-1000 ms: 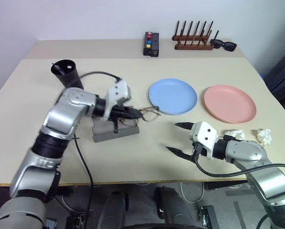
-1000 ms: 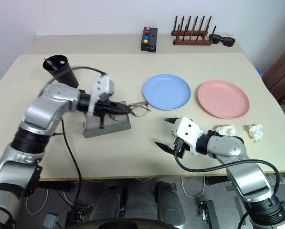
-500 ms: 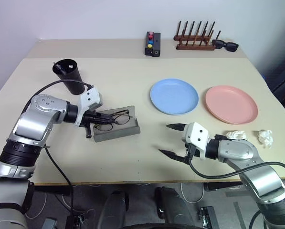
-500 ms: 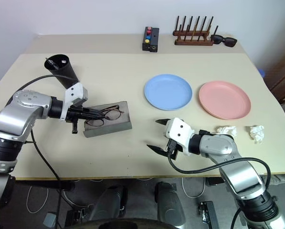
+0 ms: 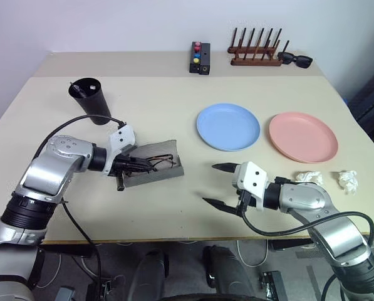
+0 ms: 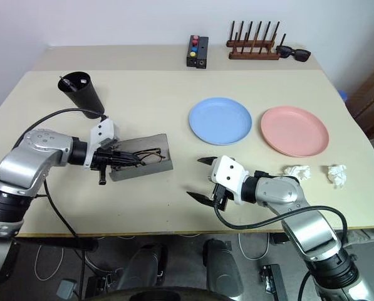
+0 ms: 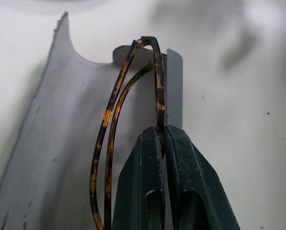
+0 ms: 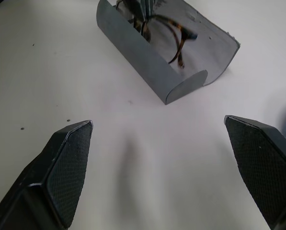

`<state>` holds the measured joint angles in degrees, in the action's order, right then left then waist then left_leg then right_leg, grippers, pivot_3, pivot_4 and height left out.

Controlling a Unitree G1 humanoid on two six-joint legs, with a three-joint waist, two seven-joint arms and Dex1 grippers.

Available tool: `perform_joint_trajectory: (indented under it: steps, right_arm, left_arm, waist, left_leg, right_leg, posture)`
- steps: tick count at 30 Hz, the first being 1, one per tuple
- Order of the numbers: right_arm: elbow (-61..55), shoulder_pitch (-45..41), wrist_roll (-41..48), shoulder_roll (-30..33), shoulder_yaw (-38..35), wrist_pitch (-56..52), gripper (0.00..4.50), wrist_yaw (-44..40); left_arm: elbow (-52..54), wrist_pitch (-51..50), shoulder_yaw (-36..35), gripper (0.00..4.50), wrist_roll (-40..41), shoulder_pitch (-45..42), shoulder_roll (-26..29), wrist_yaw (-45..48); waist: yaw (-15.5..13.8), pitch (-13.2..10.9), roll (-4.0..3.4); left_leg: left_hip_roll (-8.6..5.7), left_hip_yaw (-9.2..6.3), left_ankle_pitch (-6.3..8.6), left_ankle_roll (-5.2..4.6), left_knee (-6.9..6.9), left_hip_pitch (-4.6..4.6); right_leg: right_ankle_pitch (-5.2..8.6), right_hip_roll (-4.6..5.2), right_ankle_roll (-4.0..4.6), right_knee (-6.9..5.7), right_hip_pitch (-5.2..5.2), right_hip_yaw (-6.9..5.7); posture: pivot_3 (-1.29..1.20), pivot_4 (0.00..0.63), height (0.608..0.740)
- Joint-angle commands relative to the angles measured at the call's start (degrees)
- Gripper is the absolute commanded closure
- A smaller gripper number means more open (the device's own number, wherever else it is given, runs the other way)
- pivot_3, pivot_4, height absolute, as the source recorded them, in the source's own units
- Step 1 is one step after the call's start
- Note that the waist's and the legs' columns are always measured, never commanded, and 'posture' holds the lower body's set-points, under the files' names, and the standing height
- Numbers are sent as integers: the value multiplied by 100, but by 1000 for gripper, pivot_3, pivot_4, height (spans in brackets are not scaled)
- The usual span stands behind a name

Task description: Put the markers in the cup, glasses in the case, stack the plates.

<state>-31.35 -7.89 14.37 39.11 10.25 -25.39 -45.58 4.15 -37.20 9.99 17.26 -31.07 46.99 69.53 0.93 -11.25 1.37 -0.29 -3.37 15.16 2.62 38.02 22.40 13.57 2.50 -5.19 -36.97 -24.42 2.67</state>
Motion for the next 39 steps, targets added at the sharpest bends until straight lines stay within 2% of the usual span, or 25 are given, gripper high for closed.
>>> perform_joint_trajectory:
  steps: [1, 2, 8, 13, 16, 19, 22, 25, 28, 39]
  right_arm:
    - [-116, -51, 14, -49, -56, 59, 0, 27]
    - [-107, -58, 10, -52, -55, 59, 0, 30]
    - [-96, -61, 7, -50, -57, 64, 0, 34]
    - [-72, -74, -4, -52, -50, 102, 0, 19]
    - [-45, -111, -6, -55, -44, 102, 0, 11]
    - [-47, -123, -5, -52, -44, 106, 0, 7]
    - [-41, -151, -30, -50, -39, 130, 0, 9]
    - [30, -234, -117, -127, -31, 203, 0, 99]
    - [115, -284, -170, -184, -5, 234, 0, 122]
    - [44, -249, -181, -229, -3, 185, 0, 111]
  left_arm:
    - [5, 54, -44, 3814, 20, -36, -27, -27]
    - [-16, 91, -51, 3561, -11, -45, -37, -64]
    - [-118, 93, -222, 505, 89, -112, -64, -125]
    - [-319, 37, -867, 505, 516, -476, -254, -346]
    - [-610, 66, -1231, 1332, 630, -755, -484, -730]
    - [-873, 375, -1221, 2864, 291, -843, -467, -1021]
    - [-1126, 873, -865, 4367, -354, -732, -291, -1265]
    - [-1390, 1409, -499, 4367, -922, -461, -257, -1464]
    - [-1339, 1503, -358, 4367, -1056, -252, -314, -1488]
    - [-53, 1235, -426, 4367, -265, 433, -438, -760]
  waist:
    - [2, 0, 0]
    - [2, 0, 0]
    - [2, 0, 0]
    - [1, 0, 0]
    - [-15, 0, 0]
    - [17, 0, 0]
    - [25, 0, 0]
    - [17, 0, 0]
    - [4, 0, 0]
    - [18, 0, 0]
  left_leg:
    - [0, 1, 0, 0, 0, 0]
    - [0, 0, 0, 0, 0, 0]
    - [0, 0, 0, 0, 0, 0]
    - [0, -2, 0, 0, 0, 0]
    - [-1, -3, 0, 0, 3, 2]
    - [-3, 0, 0, 0, 2, 0]
    - [-1, -1, 0, 0, -2, -2]
    - [-1, -1, 0, 0, -2, -3]
    - [-1, 1, 0, 0, -1, -2]
    - [2, 0, 0, 0, 0, 0]
  right_leg:
    - [0, 0, 0, 0, 0, 0]
    - [0, 0, 0, 0, 0, 0]
    - [0, 0, 0, 0, 0, 0]
    - [0, -1, 0, -1, 0, -1]
    - [-1, 2, -2, 0, 0, -2]
    - [-9, 2, -17, 0, 1, -1]
    - [-12, -2, -19, -3, -1, -2]
    - [-12, -2, -18, -4, -2, -1]
    - [-11, 1, -16, -3, -2, -1]
    - [-7, 0, -9, -3, -2, -1]
  posture:
    - [0, 150, 735]
    - [0, 150, 735]
    - [0, 150, 735]
    - [0, 150, 735]
    - [0, 150, 735]
    - [0, 150, 735]
    - [0, 150, 735]
    - [0, 150, 735]
    - [0, 150, 735]
    - [0, 150, 735]
